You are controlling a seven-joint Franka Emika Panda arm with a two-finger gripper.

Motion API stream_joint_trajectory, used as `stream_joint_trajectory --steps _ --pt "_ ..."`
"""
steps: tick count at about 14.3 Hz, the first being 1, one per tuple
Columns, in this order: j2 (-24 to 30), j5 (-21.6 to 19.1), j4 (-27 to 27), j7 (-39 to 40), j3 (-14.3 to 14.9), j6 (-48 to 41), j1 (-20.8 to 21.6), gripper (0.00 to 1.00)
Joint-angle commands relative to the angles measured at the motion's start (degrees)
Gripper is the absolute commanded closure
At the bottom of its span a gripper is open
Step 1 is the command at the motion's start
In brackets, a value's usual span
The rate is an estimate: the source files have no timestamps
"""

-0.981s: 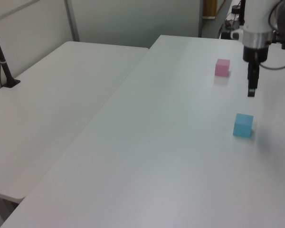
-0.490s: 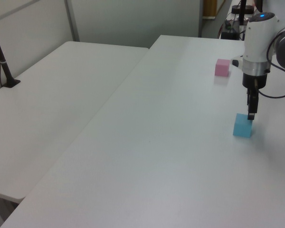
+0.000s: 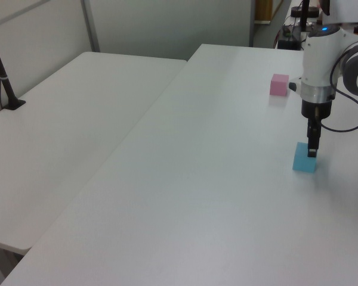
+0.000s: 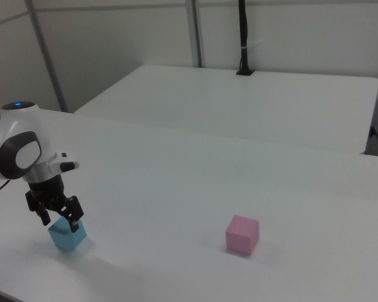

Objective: Put blue cube on pink cube
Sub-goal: 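Close the gripper around the light blue cube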

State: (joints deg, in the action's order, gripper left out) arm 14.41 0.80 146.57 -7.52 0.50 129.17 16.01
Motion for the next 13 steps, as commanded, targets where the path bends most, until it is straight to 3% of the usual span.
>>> stream_joint_trajectory --steps 1,5,10,11,13 --pt "-1.92 -0.62 0.73 -1.62 0.3 3.02 1.4 0.0" --pt "-3.07 -0.62 0.73 -2.67 0.38 3.63 1.4 0.0" --pt "-4.3 -0.62 0.73 -2.67 0.38 5.83 1.4 0.07" --pt "-4.21 -0.62 0.73 -2.67 0.38 5.83 1.4 0.15" --pt "-4.21 -0.62 0.65 -2.67 0.38 5.83 1.4 0.58"
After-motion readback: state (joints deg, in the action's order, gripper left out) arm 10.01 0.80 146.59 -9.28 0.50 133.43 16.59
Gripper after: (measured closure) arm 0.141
